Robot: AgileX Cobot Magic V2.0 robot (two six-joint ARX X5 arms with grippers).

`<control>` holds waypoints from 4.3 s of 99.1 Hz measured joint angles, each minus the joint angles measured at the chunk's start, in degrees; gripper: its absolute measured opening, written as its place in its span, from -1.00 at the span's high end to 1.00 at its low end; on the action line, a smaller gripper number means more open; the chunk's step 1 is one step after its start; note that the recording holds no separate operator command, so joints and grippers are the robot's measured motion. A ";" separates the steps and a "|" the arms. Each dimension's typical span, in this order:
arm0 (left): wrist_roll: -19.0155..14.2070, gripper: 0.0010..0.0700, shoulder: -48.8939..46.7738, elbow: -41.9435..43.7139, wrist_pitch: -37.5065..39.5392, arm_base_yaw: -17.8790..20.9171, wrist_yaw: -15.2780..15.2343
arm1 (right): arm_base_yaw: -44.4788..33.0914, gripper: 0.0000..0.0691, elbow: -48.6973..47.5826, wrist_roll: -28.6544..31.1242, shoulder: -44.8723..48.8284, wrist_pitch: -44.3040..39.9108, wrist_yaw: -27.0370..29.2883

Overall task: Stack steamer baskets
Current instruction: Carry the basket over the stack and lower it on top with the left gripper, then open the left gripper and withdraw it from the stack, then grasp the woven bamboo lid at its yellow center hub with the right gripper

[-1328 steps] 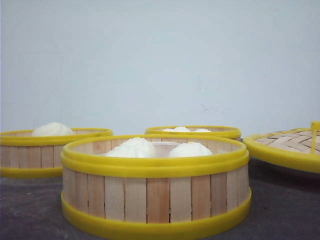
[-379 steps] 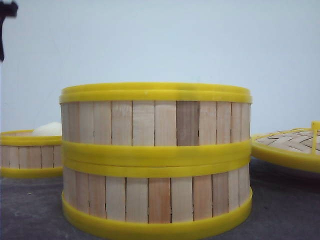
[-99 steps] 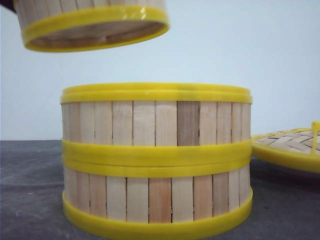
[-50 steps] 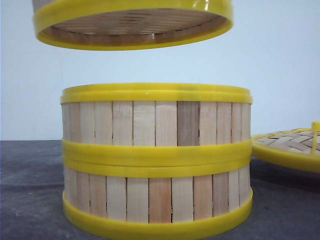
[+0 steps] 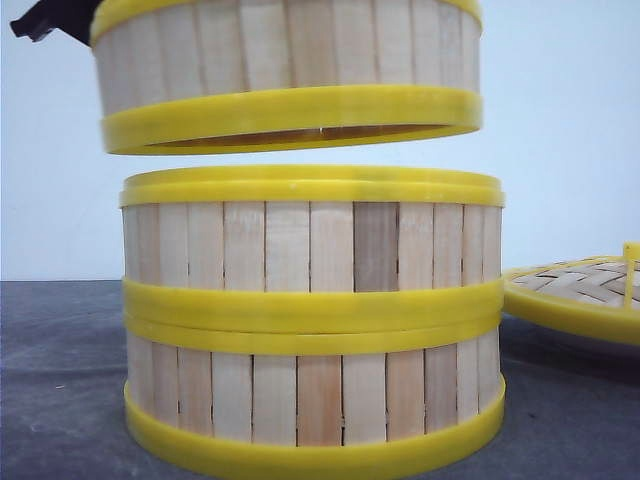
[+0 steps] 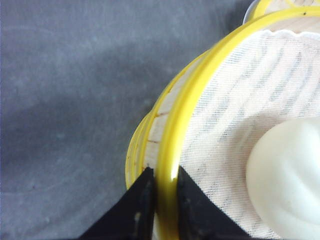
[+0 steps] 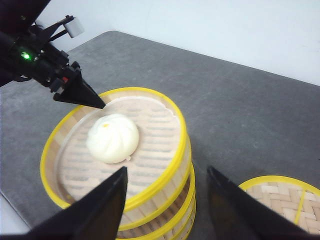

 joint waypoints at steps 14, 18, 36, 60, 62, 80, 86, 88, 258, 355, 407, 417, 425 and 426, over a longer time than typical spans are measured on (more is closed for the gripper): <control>-0.09 0.95 2.14 0.00 -0.79 -1.55 0.02 | 0.00 0.13 0.00 0.00 0.00 -0.02 0.04; -0.09 0.95 2.82 0.00 -0.85 -1.86 -0.04 | 0.00 0.13 0.00 0.00 0.00 -0.02 0.04; -0.17 0.95 3.54 0.00 -0.59 -1.97 -2.16 | 0.00 0.13 0.00 0.00 -0.02 -0.02 0.04; -0.15 0.95 3.54 0.00 0.26 -1.97 -2.38 | 0.00 0.13 0.00 0.00 -0.02 -0.02 0.04; -0.17 0.95 3.54 0.00 0.26 -1.97 -2.38 | 0.00 0.13 0.00 0.00 0.00 -0.02 0.04; -0.17 0.95 4.44 0.00 0.37 -1.97 -2.62 | 0.00 0.13 0.00 0.00 0.00 -0.02 0.04; -0.17 0.95 5.16 0.00 0.46 -1.97 -2.69 | 0.00 0.13 0.00 0.00 -0.02 -0.02 0.04; -0.20 0.95 5.31 0.00 0.52 -1.97 -2.71 | 0.00 0.13 0.00 0.00 0.00 -0.02 0.04; 0.28 -0.07 -36.15 0.35 2.32 -1.97 -15.12 | -7.43 -0.16 0.04 4.22 12.72 -4.87 11.19; -5.01 -0.07 -60.30 -16.02 -7.89 -1.97 -15.08 | -38.49 0.07 -9.97 -2.25 36.13 2.84 -7.78; -5.81 -0.07 -60.41 -16.61 -6.62 -1.97 -15.08 | -41.07 0.07 -14.51 -2.27 39.87 12.33 -10.45; -5.81 -0.07 -60.41 -16.61 -6.62 -1.97 -15.10 | -41.07 0.07 -14.53 -2.27 41.77 12.50 -10.71; -5.81 -0.07 -60.41 -16.61 -6.62 -1.97 -15.10 | -41.07 0.07 -14.53 -2.29 42.29 12.70 -10.69; -5.81 -0.07 -60.41 -16.61 -6.62 -1.97 -15.10 | -41.07 0.07 -14.53 -2.29 42.32 12.72 -10.69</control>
